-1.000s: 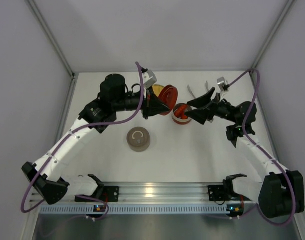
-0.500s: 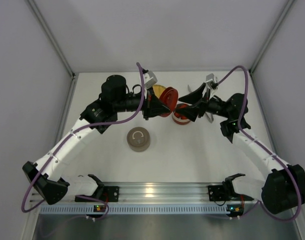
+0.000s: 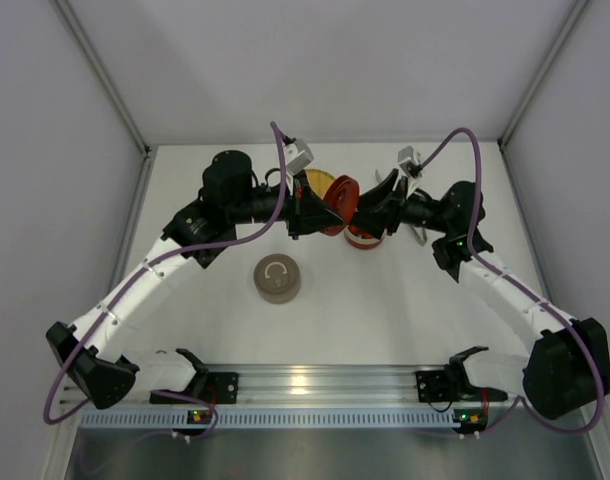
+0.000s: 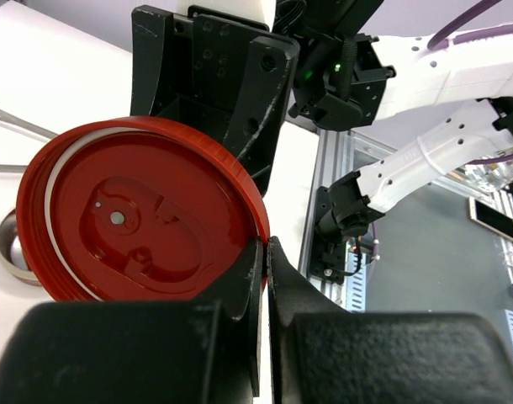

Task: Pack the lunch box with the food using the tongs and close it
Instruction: Pick up the box lid from the center of the board.

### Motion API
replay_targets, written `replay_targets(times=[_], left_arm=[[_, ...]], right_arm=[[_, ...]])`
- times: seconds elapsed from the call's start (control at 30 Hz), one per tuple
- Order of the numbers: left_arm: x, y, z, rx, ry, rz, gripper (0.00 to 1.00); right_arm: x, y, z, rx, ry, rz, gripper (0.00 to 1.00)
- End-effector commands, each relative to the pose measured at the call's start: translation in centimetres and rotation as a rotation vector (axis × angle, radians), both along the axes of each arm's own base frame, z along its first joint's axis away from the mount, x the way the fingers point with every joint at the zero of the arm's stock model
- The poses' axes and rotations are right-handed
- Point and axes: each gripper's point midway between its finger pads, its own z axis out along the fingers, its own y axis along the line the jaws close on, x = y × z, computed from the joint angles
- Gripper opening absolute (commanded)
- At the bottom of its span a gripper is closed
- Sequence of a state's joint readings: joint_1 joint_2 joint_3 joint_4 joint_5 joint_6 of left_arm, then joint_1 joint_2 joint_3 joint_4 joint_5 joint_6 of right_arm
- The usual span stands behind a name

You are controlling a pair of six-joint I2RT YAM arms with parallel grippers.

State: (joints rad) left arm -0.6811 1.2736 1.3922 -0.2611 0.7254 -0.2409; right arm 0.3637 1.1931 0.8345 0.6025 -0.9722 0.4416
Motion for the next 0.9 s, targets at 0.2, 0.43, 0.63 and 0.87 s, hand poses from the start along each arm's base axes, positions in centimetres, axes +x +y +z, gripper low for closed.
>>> replay_targets(times=[0.2, 0.43, 0.63, 0.87], left_arm=[[-0.5, -0.2, 2.5, -0.116, 0.030, -0.034, 0.00], [1.0, 1.0, 2.2, -0.155, 0.120, 0.032, 0.00], [4.3, 4.3, -0.9, -0.073, 0.212, 0.206, 0.94], [8.1, 12.4, -4.1, 0.109, 0.294, 0.454, 0.98]], right_arm=[[-1.5, 0.6, 4.7, 0.106, -0.129, 0.067, 0.34], [-1.7, -0.2, 5.0, 0.103, -0.114, 0.064, 0.00], [0.4, -1.3, 2.6, -0.156, -0.107, -0.028, 0.00], [-0.2, -6.1, -3.2, -0.560, -0.032, -0.159, 0.00]])
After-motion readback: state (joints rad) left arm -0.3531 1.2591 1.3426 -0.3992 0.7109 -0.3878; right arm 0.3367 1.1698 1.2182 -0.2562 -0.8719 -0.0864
